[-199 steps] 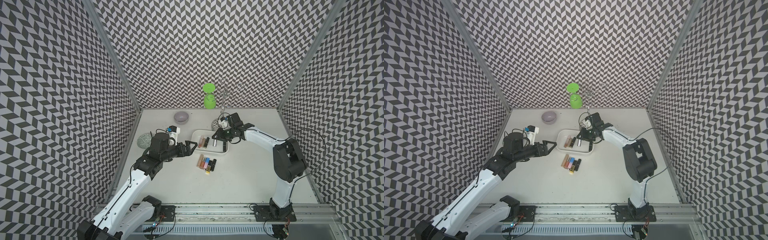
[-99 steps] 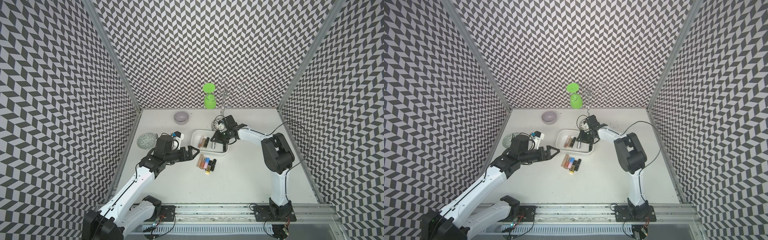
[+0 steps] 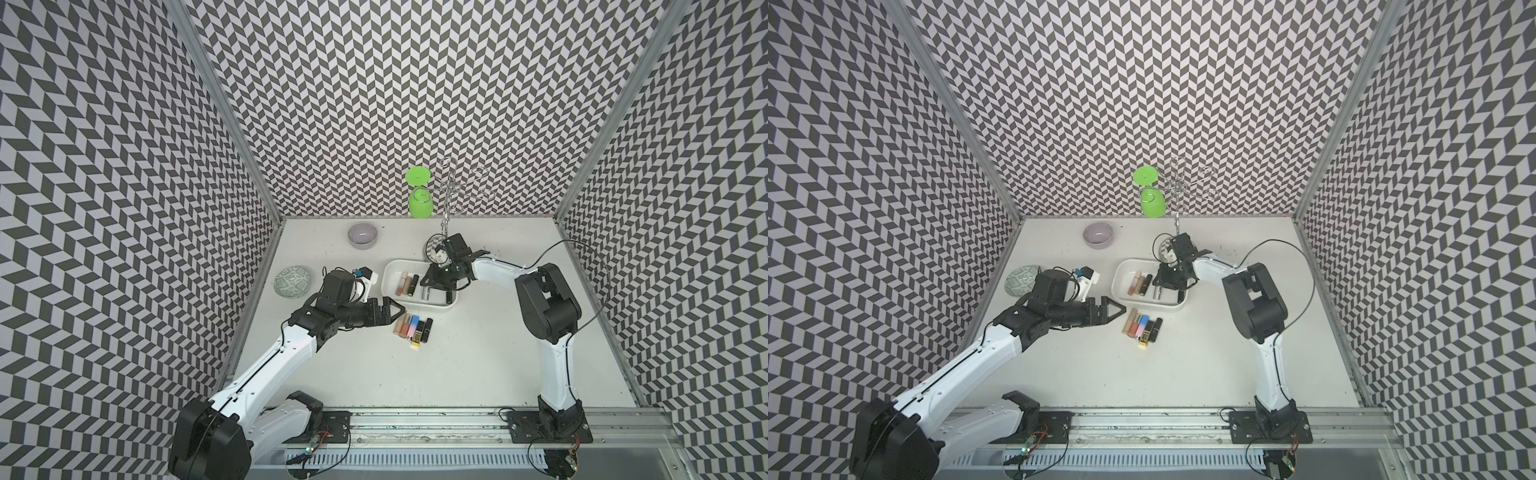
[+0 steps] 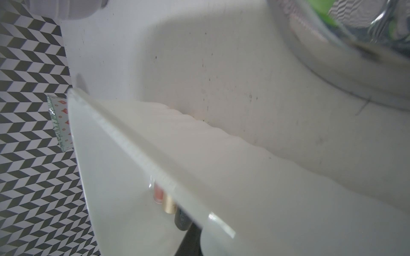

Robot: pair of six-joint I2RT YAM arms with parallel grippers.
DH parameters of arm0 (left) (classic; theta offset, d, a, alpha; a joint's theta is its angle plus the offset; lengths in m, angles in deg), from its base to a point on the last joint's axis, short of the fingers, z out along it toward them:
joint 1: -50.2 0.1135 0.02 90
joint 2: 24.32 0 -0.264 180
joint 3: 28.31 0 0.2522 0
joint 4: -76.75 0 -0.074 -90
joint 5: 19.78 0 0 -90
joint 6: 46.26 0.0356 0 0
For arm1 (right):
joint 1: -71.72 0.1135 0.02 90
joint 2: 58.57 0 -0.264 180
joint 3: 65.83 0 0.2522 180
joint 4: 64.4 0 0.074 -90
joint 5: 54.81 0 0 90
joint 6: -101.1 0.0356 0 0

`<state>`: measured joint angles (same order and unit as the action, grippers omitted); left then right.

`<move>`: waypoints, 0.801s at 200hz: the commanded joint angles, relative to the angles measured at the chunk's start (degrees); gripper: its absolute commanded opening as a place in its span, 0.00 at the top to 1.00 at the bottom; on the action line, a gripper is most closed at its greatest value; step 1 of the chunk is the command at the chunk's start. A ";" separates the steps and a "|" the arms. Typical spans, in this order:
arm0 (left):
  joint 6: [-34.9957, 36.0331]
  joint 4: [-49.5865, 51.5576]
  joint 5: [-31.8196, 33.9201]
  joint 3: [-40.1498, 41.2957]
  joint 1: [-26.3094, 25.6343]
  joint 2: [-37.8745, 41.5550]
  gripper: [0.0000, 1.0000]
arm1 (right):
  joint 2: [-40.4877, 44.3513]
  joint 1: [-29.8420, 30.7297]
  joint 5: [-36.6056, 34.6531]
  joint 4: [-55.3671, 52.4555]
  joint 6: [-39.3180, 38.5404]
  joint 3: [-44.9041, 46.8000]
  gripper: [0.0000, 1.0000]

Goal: Put the lipstick into the storage box
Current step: Place the lipstick in the storage box.

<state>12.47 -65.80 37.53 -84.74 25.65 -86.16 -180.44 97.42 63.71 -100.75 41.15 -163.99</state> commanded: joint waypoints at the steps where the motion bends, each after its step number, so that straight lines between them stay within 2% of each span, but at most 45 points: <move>1: 1.36 0.23 -1.66 -0.54 -0.28 -0.37 0.01 | -1.01 -0.21 0.13 2.29 0.32 -1.47 0.70; 53: 1.01 -0.71 -2.69 0.18 -0.27 -0.60 0.01 | -0.62 -0.51 0.75 2.73 1.07 -1.03 0.62; 83: 0.94 -0.74 -2.65 0.48 -0.29 -0.39 0.01 | 0.79 -0.58 1.11 2.46 1.33 -0.72 0.62; 122: -0.07 -1.70 -2.47 1.45 -0.31 -0.40 0.01 | 5.54 -0.56 2.19 2.22 1.77 -0.59 0.61; 160: -1.93 -3.46 -2.06 3.18 -0.51 -0.39 0.01 | 13.78 -0.58 3.03 1.45 1.08 1.81 0.60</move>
<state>11.86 -66.90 35.83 -82.82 25.47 -86.75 -174.49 97.05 65.41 -100.57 42.61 -163.68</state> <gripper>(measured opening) 0.988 0.398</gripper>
